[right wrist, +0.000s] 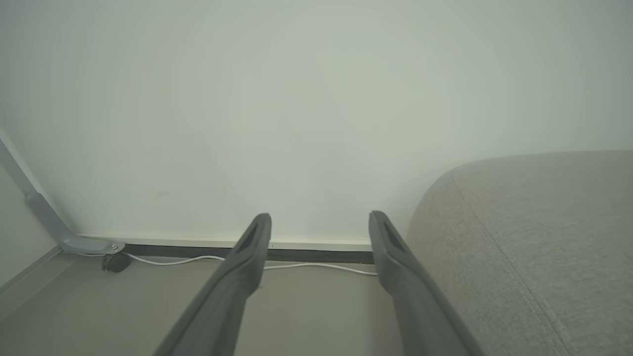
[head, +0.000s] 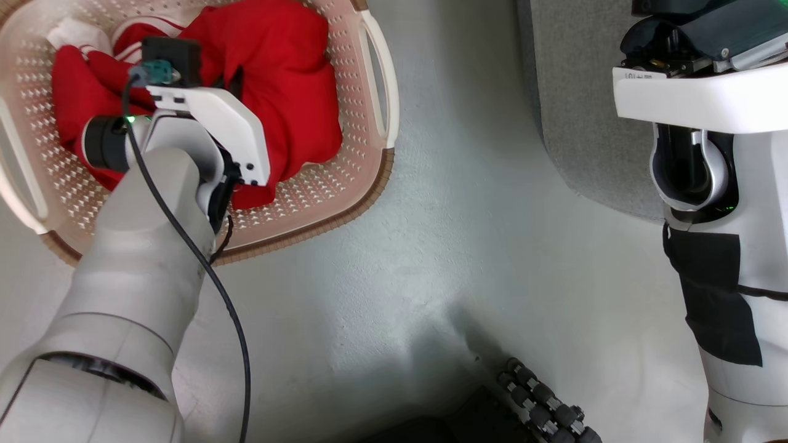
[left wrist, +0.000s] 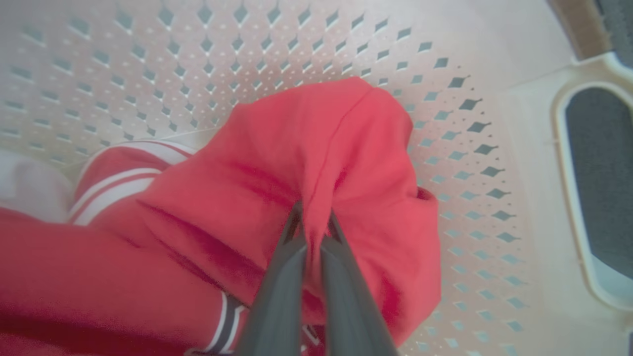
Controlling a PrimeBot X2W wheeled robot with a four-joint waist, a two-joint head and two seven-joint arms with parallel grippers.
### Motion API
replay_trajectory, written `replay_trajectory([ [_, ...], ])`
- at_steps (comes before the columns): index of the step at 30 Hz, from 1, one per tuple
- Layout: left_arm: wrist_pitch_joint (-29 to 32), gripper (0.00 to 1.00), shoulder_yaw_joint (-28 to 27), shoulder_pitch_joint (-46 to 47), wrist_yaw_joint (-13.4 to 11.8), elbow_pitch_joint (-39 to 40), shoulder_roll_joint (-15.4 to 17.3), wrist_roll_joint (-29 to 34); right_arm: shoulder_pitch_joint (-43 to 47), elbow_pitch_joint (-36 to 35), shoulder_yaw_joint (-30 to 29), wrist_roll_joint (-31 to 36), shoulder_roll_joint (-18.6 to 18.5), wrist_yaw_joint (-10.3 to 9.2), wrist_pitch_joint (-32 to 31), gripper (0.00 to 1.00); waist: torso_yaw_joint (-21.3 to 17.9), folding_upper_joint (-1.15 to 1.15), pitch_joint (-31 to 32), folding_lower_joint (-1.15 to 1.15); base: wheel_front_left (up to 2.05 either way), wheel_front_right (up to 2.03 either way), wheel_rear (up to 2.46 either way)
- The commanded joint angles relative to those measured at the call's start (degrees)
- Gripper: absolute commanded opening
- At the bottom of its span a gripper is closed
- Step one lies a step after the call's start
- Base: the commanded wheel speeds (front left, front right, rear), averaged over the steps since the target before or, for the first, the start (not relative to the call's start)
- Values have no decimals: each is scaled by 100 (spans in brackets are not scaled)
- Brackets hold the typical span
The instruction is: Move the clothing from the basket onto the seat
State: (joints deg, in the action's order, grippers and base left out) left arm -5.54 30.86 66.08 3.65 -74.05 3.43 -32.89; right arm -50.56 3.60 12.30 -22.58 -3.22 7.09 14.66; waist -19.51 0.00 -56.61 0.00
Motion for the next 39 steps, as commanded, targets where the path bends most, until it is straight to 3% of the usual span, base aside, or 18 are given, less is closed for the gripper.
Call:
replay_trajectory([
  [1, -167, 0, 35, -197, 31, 51, 19, 52, 174, -61, -20, 51, 34, 40, 34, 100, 59, 0, 146, 0, 0, 0, 0],
  [10, -690, 0, 290, -769, 180, 228, -51, -57, 603, 437, -135, 377, 34, 40, 34, 100, 276, 0, 1031, 0, 0, 0, 0],
  [27, -943, 0, 1009, -2252, 219, 1460, -55, -656, 1786, 1434, -159, 786, -66, 40, 34, 100, 829, 0, 3339, 0, 0, 0, 0],
  [29, -944, 0, 999, -2491, 179, 1767, -55, -645, 2063, 1583, -184, 836, -144, 40, 34, 100, 995, 0, 3764, 0, 0, 0, 0],
  [39, -945, 0, 750, -3056, 142, 2465, -55, -431, 2782, 1967, -484, 949, -279, 40, 34, 100, 1479, 0, 4753, 0, 0, 0, 0],
])
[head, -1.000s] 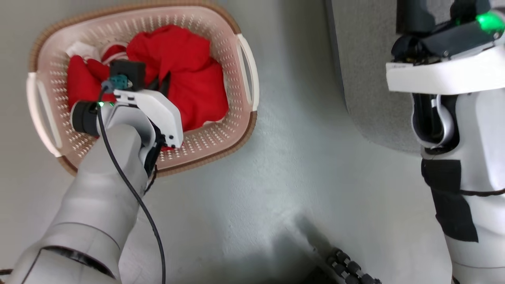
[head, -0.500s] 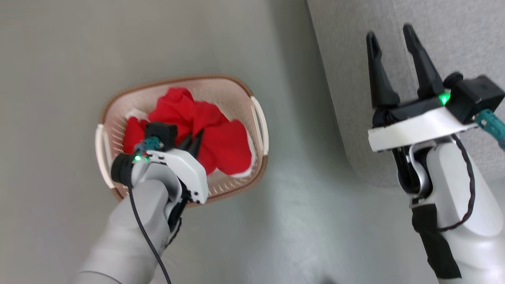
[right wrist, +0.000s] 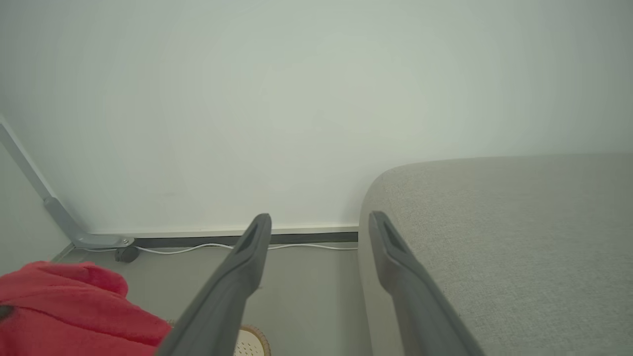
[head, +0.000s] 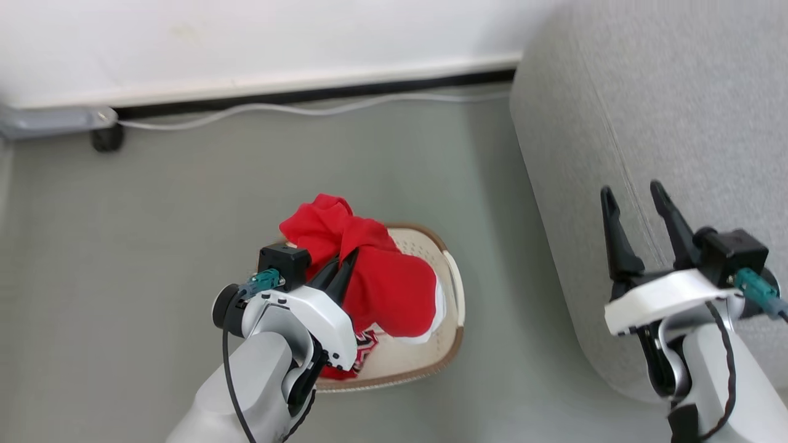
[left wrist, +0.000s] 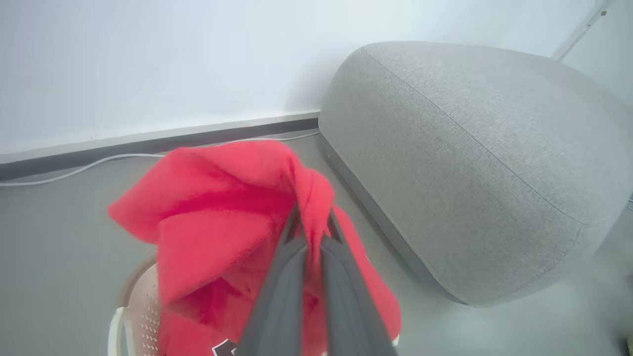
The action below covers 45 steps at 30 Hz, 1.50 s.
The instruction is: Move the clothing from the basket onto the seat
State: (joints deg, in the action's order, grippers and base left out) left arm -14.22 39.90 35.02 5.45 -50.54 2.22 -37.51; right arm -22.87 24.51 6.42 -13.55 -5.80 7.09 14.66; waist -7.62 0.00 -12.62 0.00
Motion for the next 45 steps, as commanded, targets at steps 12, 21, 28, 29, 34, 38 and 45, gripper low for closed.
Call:
replay_trajectory([
  [12, -77, 0, -574, 109, 112, 791, 71, 547, 635, 184, -64, 144, 90, 40, 34, 100, 588, 0, 1174, 0, 0, 0, 0],
  [21, -70, 0, -586, 556, 174, 1460, 131, 662, 746, 314, -95, 138, 170, 40, 34, 100, 692, 0, 1296, 0, 0, 0, 0],
  [28, 25, 0, -472, 696, 185, 1838, 204, 627, 766, 333, -92, 149, 207, 40, 34, 100, 684, 0, 1305, 0, 0, 0, 0],
  [29, 30, 0, -471, 690, 185, 1870, 210, 610, 751, 326, -74, 143, 213, 40, 34, 100, 676, 0, 1301, 0, 0, 0, 0],
  [34, 69, 0, -450, 625, 157, 1956, 245, 578, 573, 61, 415, -123, 223, 40, 34, 100, 611, 0, 1279, 0, 0, 0, 0],
  [38, 78, 0, -422, 585, 130, 1989, 244, 571, 438, -212, 851, -328, 168, 40, 34, 100, 575, 0, 1269, 0, 0, 0, 0],
  [45, 87, 0, -340, 530, 100, 2055, 224, 553, 139, -935, 2042, -715, -30, 40, 34, 100, 516, 0, 1244, 0, 0, 0, 0],
])
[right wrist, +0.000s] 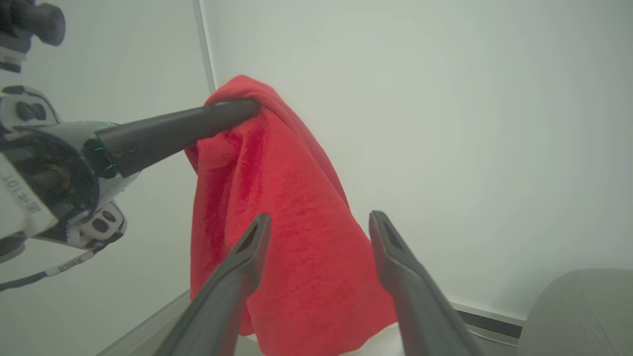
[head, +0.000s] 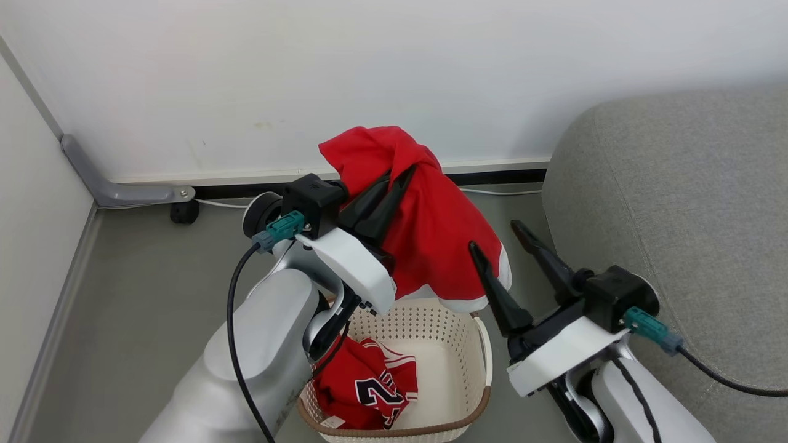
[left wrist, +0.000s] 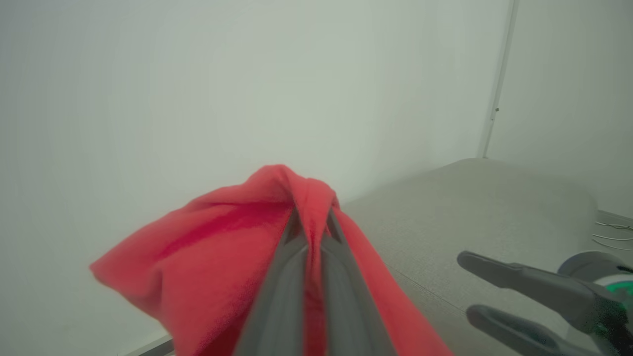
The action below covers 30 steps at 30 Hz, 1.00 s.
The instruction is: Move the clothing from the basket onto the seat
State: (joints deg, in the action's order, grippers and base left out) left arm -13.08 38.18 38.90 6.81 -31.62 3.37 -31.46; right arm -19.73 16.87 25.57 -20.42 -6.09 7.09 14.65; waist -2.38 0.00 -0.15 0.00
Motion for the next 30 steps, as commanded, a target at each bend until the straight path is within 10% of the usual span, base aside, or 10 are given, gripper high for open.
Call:
replay_trajectory([
  [1, -29, 0, -160, 137, -41, 169, 108, -55, -216, -194, 301, -45, -32, 40, 35, 100, -18, 0, -8, 0, 0, 0, 0],
  [20, 0, 0, 226, 208, -11, 447, 25, -126, -1345, 1917, 1122, 206, 294, 40, 35, 100, 143, 0, -192, 0, 0, 0, 0],
  [22, -14, 0, 273, 177, -6, 446, 17, -144, -1425, 2109, 1183, 115, 310, 40, 35, 0, 183, 0, -182, 0, 0, 0, 0],
  [30, -37, 0, 368, 116, 6, 328, 5, -233, -1544, 1982, 1313, -192, 320, 40, 35, 0, 191, 0, -206, 0, 0, 0, 0],
])
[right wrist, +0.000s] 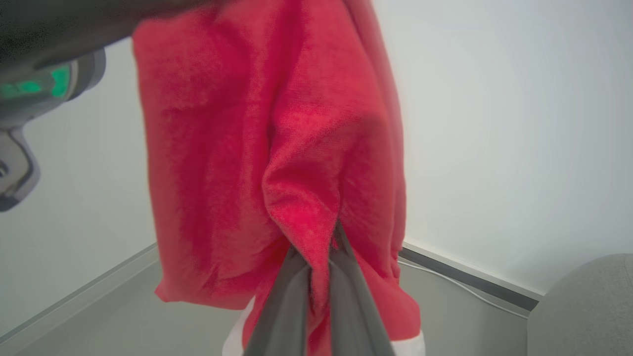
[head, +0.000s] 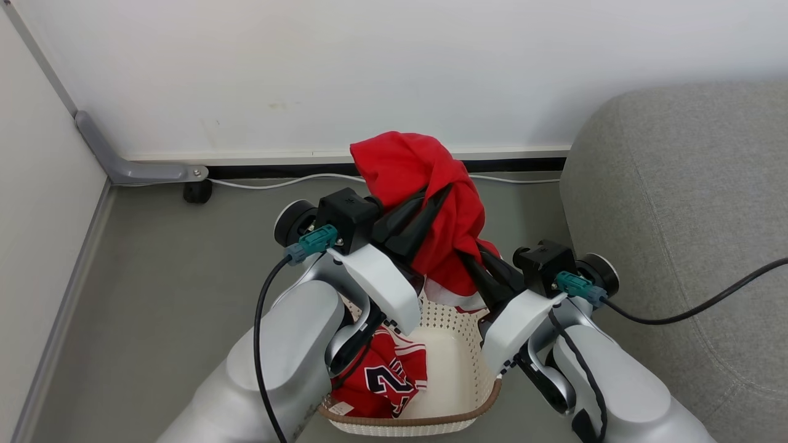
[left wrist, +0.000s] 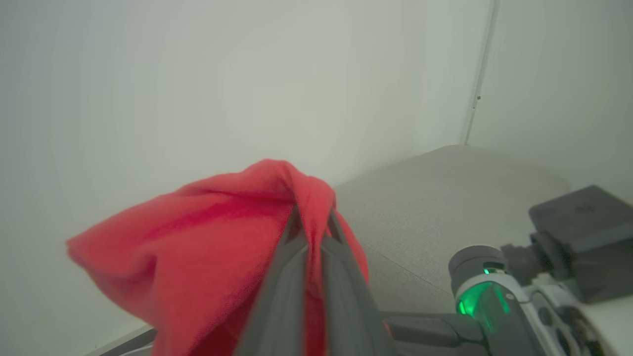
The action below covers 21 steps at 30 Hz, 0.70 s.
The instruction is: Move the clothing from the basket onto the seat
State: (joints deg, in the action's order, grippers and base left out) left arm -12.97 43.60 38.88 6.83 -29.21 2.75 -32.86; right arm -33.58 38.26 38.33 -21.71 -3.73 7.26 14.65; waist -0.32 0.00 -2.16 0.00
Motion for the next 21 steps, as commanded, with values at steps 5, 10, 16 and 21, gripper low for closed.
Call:
replay_trajectory([
  [5, -83, 100, -145, 140, 11, 6, 69, -105, -144, -300, -54, -70, 84, 23, 35, 0, -80, 0, -33, 0, 0, 0, 0],
  [10, -143, 100, -191, 112, -12, -98, 110, -47, -68, -486, -240, -5, 84, 23, 35, 0, -157, 0, -39, 0, 0, 0, 0],
  [16, -184, 100, -255, 42, -16, -161, 125, 24, 47, -710, -455, 63, 85, 23, 35, 0, -253, 0, -58, 0, 0, 0, 0],
  [21, -198, 100, -353, -43, -29, -243, 162, 108, 159, -984, -826, 123, 85, 23, 35, 0, -360, 0, -104, 0, 0, 0, 0],
])
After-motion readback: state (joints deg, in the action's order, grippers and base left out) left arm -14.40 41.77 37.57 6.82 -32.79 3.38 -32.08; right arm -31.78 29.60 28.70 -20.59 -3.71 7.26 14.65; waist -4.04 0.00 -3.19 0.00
